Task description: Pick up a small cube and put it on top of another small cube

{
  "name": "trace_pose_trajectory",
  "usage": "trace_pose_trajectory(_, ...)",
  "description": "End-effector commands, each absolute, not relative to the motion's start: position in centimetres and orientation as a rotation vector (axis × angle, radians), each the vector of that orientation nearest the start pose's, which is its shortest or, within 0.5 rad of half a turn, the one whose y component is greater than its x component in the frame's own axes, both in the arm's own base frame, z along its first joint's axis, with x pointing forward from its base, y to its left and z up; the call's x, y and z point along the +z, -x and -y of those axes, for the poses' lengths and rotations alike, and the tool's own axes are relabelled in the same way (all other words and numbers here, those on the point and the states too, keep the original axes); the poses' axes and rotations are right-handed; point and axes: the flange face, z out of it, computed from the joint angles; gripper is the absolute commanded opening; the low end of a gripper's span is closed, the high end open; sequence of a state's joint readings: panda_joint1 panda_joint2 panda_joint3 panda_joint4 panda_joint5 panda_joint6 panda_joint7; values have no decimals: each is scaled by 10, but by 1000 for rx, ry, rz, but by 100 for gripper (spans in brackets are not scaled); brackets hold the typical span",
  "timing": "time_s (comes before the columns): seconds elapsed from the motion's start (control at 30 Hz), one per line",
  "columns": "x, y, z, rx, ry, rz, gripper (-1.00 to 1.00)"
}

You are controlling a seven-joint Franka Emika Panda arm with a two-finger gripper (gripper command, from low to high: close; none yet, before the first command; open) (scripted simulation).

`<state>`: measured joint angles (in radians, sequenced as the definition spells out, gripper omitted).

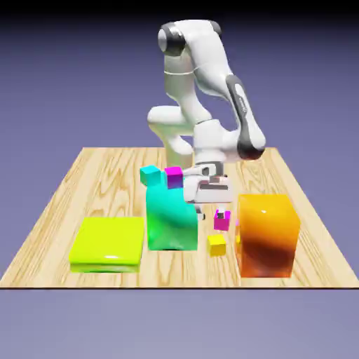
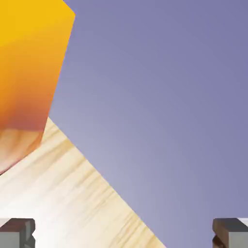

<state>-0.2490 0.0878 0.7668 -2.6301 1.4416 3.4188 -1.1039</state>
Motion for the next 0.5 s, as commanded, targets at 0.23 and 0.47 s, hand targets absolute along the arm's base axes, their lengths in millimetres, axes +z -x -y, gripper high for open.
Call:
trace_pose_trajectory(0.23,223,-345,-122,-583,3114,367,0)
trace_pose_trajectory(0.47,204,-292,-146,-307,3136,590,0)
